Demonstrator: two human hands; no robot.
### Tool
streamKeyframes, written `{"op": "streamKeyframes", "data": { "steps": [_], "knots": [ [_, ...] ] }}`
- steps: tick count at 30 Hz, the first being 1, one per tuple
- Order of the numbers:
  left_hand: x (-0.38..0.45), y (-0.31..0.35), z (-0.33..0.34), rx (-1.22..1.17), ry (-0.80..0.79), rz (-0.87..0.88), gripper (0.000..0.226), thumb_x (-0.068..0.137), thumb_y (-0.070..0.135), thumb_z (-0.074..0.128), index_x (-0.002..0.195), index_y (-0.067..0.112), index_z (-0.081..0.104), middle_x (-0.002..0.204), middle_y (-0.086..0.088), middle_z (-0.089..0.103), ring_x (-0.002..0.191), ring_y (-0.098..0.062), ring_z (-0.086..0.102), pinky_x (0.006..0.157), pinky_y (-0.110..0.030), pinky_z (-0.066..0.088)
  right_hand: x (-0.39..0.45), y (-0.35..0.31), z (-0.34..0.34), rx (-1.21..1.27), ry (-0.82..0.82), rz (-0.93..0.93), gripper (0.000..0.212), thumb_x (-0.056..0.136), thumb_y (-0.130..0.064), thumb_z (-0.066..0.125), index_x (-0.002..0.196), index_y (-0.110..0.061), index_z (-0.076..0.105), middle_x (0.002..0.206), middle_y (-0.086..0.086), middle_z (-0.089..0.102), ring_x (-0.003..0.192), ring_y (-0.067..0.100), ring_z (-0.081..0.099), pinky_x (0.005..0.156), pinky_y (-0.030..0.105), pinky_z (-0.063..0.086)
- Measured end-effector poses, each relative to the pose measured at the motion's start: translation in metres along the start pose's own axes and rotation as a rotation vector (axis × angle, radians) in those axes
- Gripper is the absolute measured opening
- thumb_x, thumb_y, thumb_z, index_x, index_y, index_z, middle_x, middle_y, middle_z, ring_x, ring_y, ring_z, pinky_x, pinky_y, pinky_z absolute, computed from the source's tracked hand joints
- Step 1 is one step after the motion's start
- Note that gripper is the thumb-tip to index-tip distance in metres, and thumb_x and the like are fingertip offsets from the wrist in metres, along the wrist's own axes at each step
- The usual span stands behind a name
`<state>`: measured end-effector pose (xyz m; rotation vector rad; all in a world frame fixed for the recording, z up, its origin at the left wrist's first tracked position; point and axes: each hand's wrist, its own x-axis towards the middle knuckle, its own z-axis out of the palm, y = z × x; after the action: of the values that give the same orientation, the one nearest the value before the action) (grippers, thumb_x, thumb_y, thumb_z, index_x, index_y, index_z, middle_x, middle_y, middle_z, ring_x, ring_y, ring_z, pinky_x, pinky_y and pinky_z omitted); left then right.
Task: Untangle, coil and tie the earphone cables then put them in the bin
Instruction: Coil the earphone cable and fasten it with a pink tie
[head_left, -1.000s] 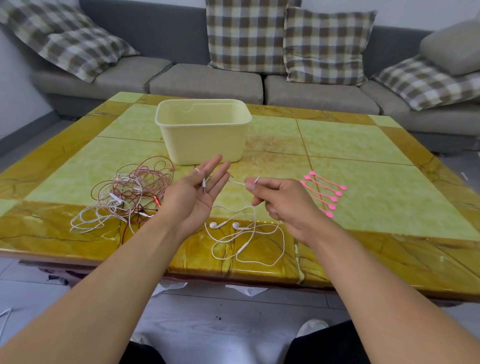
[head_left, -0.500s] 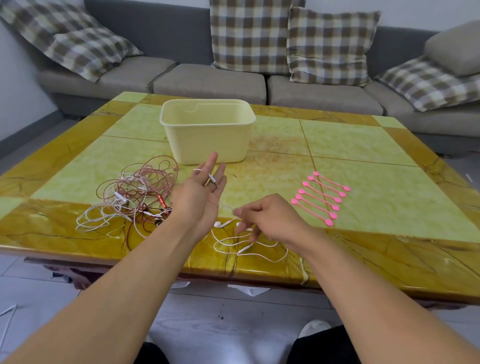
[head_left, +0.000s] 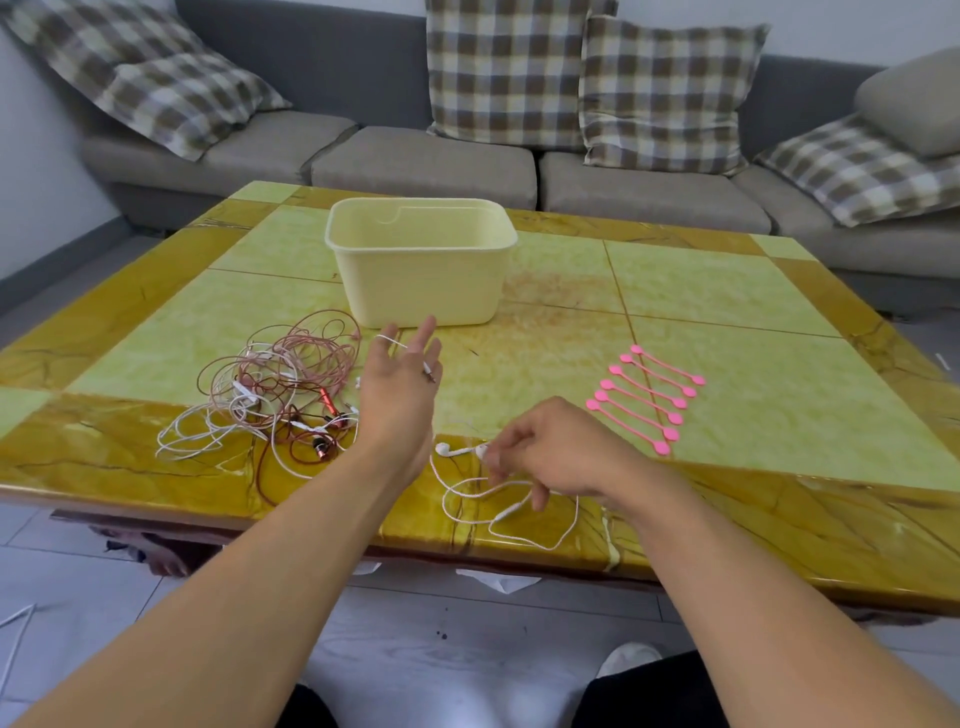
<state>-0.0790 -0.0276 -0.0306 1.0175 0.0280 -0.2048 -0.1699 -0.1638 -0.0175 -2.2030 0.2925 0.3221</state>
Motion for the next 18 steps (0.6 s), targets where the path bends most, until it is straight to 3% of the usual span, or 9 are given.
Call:
{"op": "streamKeyframes", "data": {
  "steps": [2,3,5,8,12,14,16,18],
  "knots": [
    [0.006,-0.004,-0.006,0.113,-0.027,0.016,0.041,0.106,-0.002,0.033,0.144,0.013,0.038,0.121,0.006,0.067,0.130,-0.020,0.056,0.109,-0.030,0.043,-0.008,-0.004,-0.003,0.027,-0.149,-0.098,0.011,0.095,-0.023,0.071,0.094,-0.014,0.077,0.085,-0.004,0.079,0.045,0.013,0.057,0.057,0.022,0.045],
    [0.007,-0.006,-0.009,0.181,-0.070,-0.002,0.039,0.105,-0.004,0.032,0.140,0.011,0.041,0.120,0.004,0.068,0.128,-0.021,0.058,0.105,-0.029,0.045,-0.009,-0.008,-0.004,0.092,-0.144,-0.172,0.012,0.096,-0.024,0.070,0.095,-0.014,0.076,0.084,-0.001,0.079,0.044,0.011,0.054,0.054,0.023,0.045],
    [0.004,-0.010,-0.008,0.309,-0.210,-0.071,0.036,0.105,-0.005,0.030,0.138,0.004,0.044,0.118,-0.006,0.069,0.116,-0.023,0.066,0.102,-0.032,0.051,-0.008,-0.012,-0.010,0.237,0.048,-0.283,0.011,0.099,-0.021,0.065,0.093,-0.017,0.073,0.077,0.001,0.076,0.043,0.010,0.049,0.049,0.022,0.041],
    [-0.008,-0.009,-0.004,0.451,-0.375,-0.154,0.036,0.106,-0.003,0.031,0.136,0.003,0.050,0.100,-0.010,0.072,0.087,-0.023,0.074,0.090,-0.037,0.057,0.002,-0.005,-0.020,0.289,0.369,-0.321,0.018,0.103,-0.022,0.058,0.086,-0.022,0.066,0.068,-0.001,0.069,0.046,0.001,0.047,0.055,0.022,0.037],
    [-0.019,0.000,-0.002,0.481,-0.524,-0.323,0.035,0.105,-0.001,0.033,0.131,0.004,0.057,0.089,-0.012,0.073,0.078,-0.030,0.072,0.081,-0.041,0.060,0.012,0.008,-0.022,0.160,0.495,-0.295,0.020,0.099,-0.034,0.064,0.082,-0.023,0.065,0.068,-0.002,0.068,0.056,0.003,0.053,0.063,0.028,0.043],
    [-0.024,0.004,-0.002,0.484,-0.608,-0.419,0.038,0.102,-0.003,0.032,0.124,0.003,0.063,0.080,-0.013,0.067,0.063,-0.026,0.065,0.068,-0.037,0.058,0.013,0.009,-0.020,0.166,0.516,-0.297,0.020,0.096,-0.037,0.067,0.081,-0.023,0.067,0.069,-0.003,0.068,0.057,0.003,0.055,0.061,0.028,0.044],
    [-0.025,0.006,-0.001,0.459,-0.623,-0.438,0.042,0.099,0.002,0.030,0.117,0.000,0.068,0.063,-0.008,0.043,0.048,-0.017,0.041,0.052,-0.030,0.046,0.014,0.008,-0.019,0.180,0.538,-0.310,0.020,0.092,-0.039,0.071,0.079,-0.024,0.068,0.069,-0.004,0.066,0.060,0.005,0.056,0.062,0.031,0.045],
    [-0.024,0.008,0.002,0.394,-0.632,-0.461,0.044,0.102,0.015,0.030,0.111,0.000,0.070,0.063,-0.003,0.020,0.046,-0.013,0.022,0.045,-0.025,0.033,0.015,0.007,-0.021,0.228,0.563,-0.327,0.018,0.089,-0.039,0.075,0.076,-0.027,0.069,0.068,-0.004,0.066,0.062,0.008,0.057,0.063,0.031,0.047]
  ]
}}
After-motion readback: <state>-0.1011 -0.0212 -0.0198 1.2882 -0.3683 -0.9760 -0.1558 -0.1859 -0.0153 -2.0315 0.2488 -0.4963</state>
